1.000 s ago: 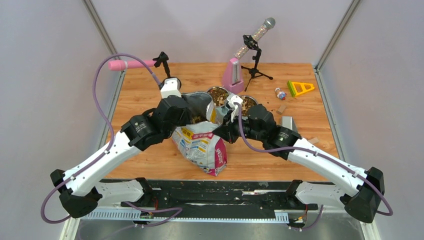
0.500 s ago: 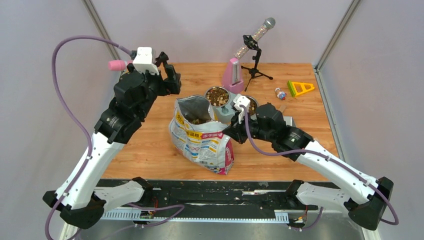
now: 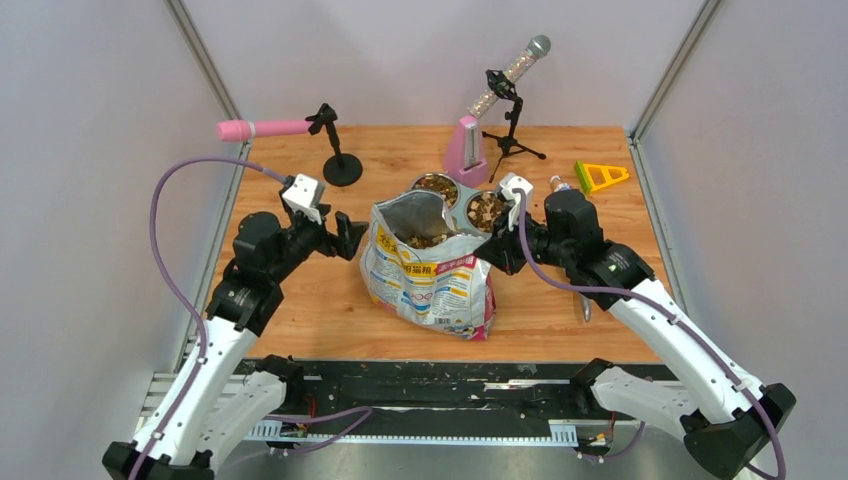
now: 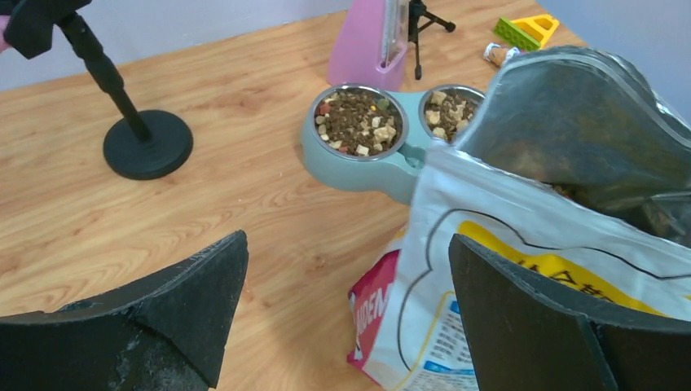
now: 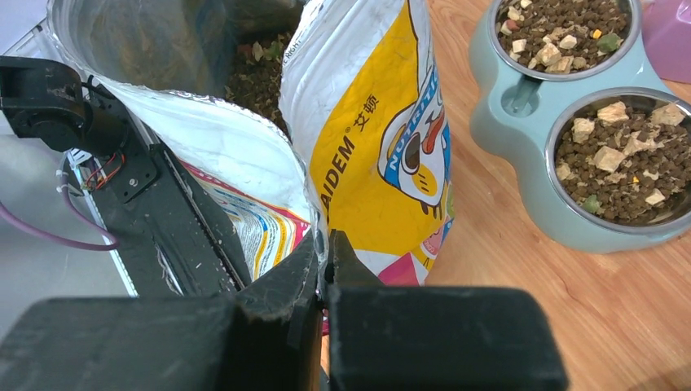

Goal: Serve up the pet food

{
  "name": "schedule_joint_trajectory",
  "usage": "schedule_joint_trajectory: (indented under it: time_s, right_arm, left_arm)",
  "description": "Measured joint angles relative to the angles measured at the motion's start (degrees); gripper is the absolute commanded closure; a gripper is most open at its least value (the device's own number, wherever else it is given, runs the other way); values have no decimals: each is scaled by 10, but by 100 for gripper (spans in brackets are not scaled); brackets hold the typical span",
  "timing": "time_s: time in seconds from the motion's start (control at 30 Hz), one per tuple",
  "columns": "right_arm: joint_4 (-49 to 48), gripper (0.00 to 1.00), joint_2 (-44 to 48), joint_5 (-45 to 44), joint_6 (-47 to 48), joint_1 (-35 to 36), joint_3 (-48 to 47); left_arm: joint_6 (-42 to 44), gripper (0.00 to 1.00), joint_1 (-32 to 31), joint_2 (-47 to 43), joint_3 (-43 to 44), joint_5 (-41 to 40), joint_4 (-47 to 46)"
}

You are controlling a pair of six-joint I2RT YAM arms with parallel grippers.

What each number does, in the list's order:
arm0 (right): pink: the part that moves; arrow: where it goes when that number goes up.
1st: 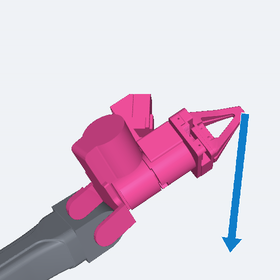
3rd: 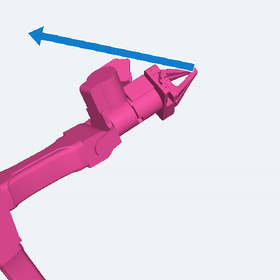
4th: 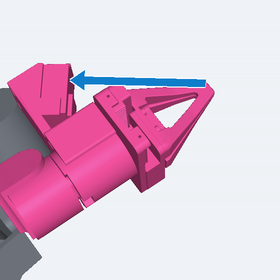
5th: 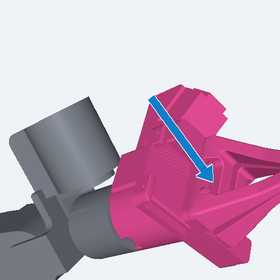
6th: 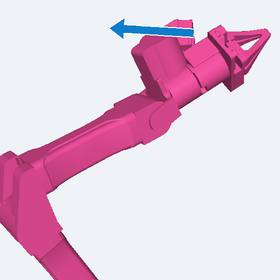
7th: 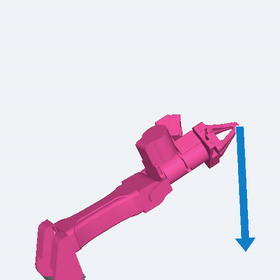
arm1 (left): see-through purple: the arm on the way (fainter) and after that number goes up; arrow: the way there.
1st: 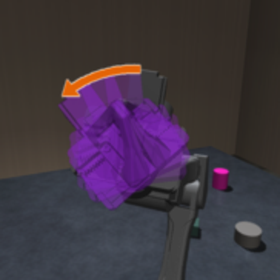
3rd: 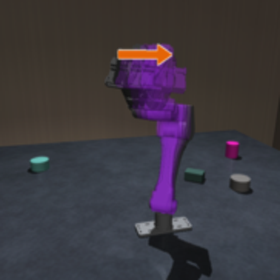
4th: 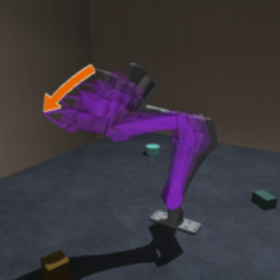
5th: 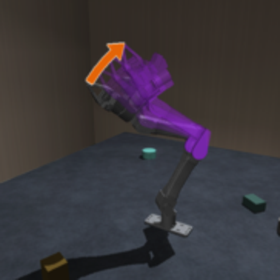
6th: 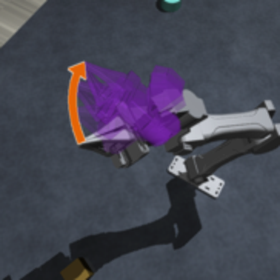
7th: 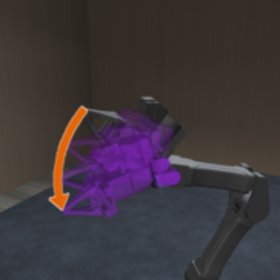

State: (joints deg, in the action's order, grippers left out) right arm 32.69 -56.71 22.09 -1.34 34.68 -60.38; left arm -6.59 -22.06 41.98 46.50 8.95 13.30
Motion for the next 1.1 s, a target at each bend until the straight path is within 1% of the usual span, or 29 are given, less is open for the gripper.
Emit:
schedule_joint_trajectory:
  time_s: [0.1,0.17,0.3,0.4,0.5,0.63,0.7,0.77,0.8,0.83,0.87,0.9,0.93,0.97,1.03,1.07,1.1]
  right_arm:
    - [6,100,-4,2,2,0,-5]
    - [10,100,-6,5,3,0,-8]
    - [12,100,-12,15,5,0,-12]
    - [13,100,-13,19,6,-2,-13]
    - [18,100,-13,21,11,-3,-15]
    - [23,100,-13,25,21,-3,-17]
    - [23,100,-13,30,24,-3,-17]
    - [23,100,-13,35,28,-3,-17]
    - [23,100,-13,36,30,-3,-17]
    - [23,100,-13,37,31,-3,-17]
    - [23,100,-13,37,32,-3,-17]
    - [23,100,-13,37,32,-3,-17]
    - [23,100,-13,34,32,-3,-17]
    - [23,100,-13,31,30,-3,-18]
    - [23,100,-13,24,28,-2,-18]
    - [23,100,-13,17,27,-2,-18]
    - [23,100,-12,11,24,-2,-18]
  left_arm:
    - [-11,0,64,23,-14,82,-32]
    - [-15,0,90,48,-25,145,-71]
    - [-23,0,103,121,-40,295,-158]
    - [-19,0,106,185,-19,391,-190]
    - [3,0,110,244,16,477,-202]
    - [55,0,111,292,54,581,-202]
    - [87,0,111,311,78,625,-190]
    - [127,3,111,330,111,662,-153]
    - [152,11,111,339,129,675,-131]
    - [178,15,111,349,149,690,-101]
    - [208,30,111,358,169,702,-68]
    - [240,38,111,366,187,714,-33]
    - [281,55,111,374,208,727,13]
    - [318,68,110,380,222,735,53]
    - [395,76,111,389,245,742,135]
    - [443,77,111,393,254,746,181]
    - [492,82,112,395,261,749,230]
